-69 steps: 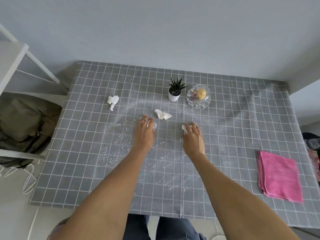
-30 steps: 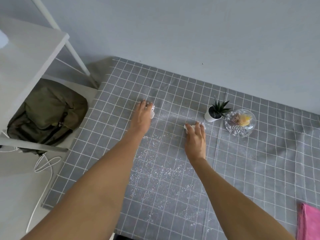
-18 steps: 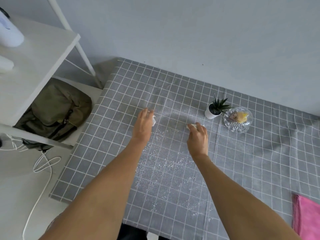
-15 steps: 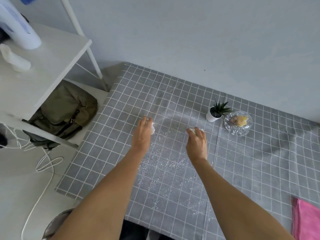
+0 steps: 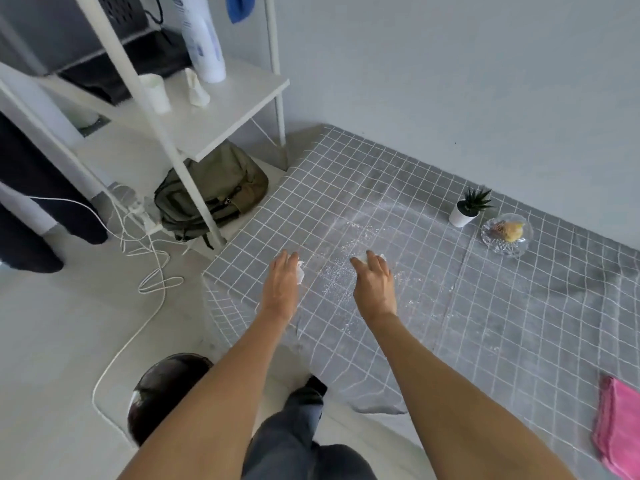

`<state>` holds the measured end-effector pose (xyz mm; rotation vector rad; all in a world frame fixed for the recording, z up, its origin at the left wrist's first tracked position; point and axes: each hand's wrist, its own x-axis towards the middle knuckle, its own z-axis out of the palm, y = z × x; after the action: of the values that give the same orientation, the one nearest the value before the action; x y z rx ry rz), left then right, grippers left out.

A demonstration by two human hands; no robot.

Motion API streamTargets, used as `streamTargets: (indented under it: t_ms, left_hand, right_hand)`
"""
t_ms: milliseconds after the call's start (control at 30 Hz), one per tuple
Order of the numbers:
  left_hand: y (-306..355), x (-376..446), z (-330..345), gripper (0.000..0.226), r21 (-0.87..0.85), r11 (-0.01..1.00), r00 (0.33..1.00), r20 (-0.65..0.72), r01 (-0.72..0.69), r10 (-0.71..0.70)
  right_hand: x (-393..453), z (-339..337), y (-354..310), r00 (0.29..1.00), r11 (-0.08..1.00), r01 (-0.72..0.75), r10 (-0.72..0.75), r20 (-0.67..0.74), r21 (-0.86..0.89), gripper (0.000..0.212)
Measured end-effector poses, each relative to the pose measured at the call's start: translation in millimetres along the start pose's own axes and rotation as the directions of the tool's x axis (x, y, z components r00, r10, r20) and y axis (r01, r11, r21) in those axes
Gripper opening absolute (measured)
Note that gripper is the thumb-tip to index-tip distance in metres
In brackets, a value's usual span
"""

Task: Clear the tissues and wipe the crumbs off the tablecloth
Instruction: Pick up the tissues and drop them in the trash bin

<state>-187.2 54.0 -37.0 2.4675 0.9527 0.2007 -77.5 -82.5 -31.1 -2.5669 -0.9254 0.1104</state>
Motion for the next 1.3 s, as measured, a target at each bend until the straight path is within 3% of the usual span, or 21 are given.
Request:
streamTargets:
  t_ms: [367, 833, 1000, 1300]
  left_hand:
    - [-112.4, -126.9, -64.3, 0.062, -0.007, 0.966, 0.960, -0.109, 0.258, -0.257]
    - [-319.8, -241.2, -115.9, 0.052, -0.033, 0.854, 0.848, -0.106, 0.519, -0.520]
    - [-363.6, -258.6, -108.2, 0.054, -0.033, 0.812, 0.812, -0.032, 0.582, -0.583]
    - [-393.5, -249.4, -45.3, 0.058, -0.106, 0.756, 0.763, 0.059, 0.646, -0.644]
  right_hand:
    - [-78.6, 34.9, -119.3, 0.968, 0.974, 0.226, -0.228, 0.104, 0.028, 0.058]
    - [-163.3, 163.6, -311.1, 0.826, 0.883, 0.455, -0.468, 0.314, 0.116, 0.053]
    - [-176.6, 206.1, -335.8, 0.781, 0.875, 0.471, -0.473, 0.408, 0.114, 0.053]
    - [-173.6, 279.6, -315.0, 0.695, 0.848, 0.525, -0.478, 0.536, 0.076, 0.050]
